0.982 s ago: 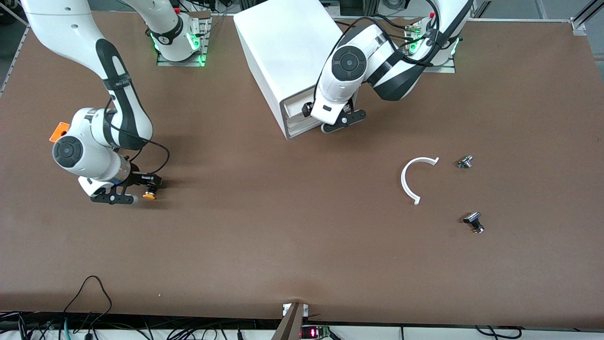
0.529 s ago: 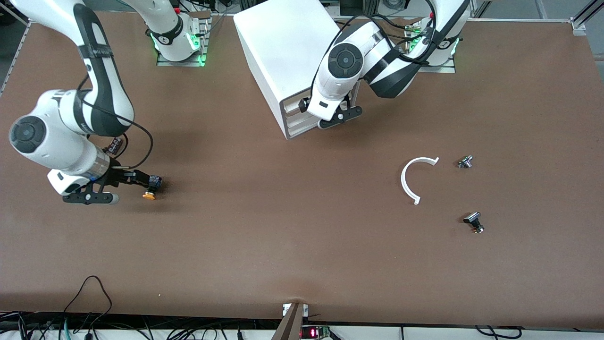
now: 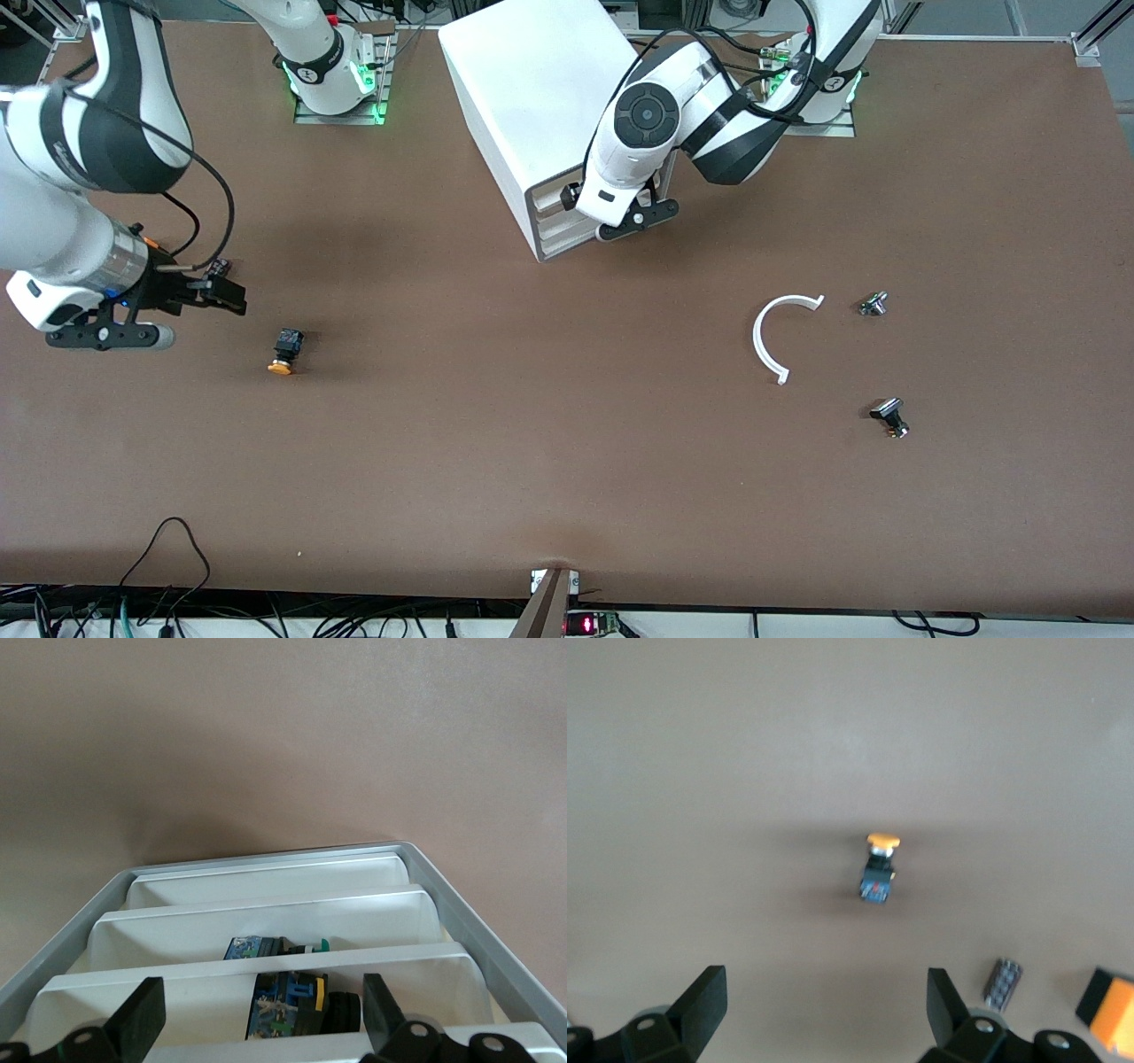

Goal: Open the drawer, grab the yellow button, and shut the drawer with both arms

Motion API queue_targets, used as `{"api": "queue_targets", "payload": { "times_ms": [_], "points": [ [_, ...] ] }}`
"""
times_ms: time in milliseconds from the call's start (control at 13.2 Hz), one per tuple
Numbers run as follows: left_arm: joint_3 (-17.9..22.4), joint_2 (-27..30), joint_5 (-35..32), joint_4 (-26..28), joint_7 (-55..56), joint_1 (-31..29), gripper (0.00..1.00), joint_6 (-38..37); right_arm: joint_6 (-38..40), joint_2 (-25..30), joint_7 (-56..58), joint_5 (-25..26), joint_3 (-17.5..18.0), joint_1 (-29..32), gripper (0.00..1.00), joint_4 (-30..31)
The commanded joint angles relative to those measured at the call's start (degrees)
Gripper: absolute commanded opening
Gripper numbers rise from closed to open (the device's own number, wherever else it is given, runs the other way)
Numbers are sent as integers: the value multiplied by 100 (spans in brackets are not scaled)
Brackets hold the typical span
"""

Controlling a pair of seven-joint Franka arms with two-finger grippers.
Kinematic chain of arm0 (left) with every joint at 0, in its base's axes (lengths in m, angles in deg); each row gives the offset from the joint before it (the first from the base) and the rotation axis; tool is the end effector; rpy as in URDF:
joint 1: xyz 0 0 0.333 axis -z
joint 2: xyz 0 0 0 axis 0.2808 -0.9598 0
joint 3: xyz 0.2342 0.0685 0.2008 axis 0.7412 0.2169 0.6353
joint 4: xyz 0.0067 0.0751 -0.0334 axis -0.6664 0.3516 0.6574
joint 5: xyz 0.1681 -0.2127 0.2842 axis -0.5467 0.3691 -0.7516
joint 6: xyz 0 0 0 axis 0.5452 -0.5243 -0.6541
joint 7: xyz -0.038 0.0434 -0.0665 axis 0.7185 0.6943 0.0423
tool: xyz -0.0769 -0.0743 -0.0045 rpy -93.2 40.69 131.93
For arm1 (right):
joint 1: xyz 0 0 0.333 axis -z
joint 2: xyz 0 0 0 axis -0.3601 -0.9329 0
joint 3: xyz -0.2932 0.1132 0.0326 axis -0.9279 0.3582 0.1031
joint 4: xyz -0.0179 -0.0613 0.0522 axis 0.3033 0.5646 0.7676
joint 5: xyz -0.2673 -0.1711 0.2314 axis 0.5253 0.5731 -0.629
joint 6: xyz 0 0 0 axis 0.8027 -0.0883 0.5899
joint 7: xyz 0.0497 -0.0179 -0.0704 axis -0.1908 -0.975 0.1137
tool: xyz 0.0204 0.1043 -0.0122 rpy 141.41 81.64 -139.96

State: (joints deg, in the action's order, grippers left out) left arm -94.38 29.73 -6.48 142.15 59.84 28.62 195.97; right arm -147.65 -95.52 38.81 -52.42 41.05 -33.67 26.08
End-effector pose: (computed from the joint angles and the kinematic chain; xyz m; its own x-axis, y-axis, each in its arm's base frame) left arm 0.4221 -0.4461 0.3573 0.8677 0.3835 -0.3163 0.4003 -0.9163 -0.0128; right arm 0.6159 0.0440 0.4821 0.9990 -0.0057 -0.0438 -0.0061 -0.9999 -0.0100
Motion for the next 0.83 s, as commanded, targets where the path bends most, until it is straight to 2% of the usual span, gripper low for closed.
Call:
{"api": "queue_targets", "payload": {
  "times_ms": [0,227,529,756],
  "points": [
    [-81,35,201,63,8,61,98,-88,560,308,-636,180,76,-168,100,-226],
    [-177,26,210,64,8,79,98,-88,711,756,-655,373,786,401,100,-253],
    [-186,26,210,29,-27,35,98,-97,966,1257,-682,374,1718,1448,100,-200],
    [-116,35,96,-382,-116,-96,98,-420,1246,1512,-682,348,1746,1607,100,-182]
  ]
}}
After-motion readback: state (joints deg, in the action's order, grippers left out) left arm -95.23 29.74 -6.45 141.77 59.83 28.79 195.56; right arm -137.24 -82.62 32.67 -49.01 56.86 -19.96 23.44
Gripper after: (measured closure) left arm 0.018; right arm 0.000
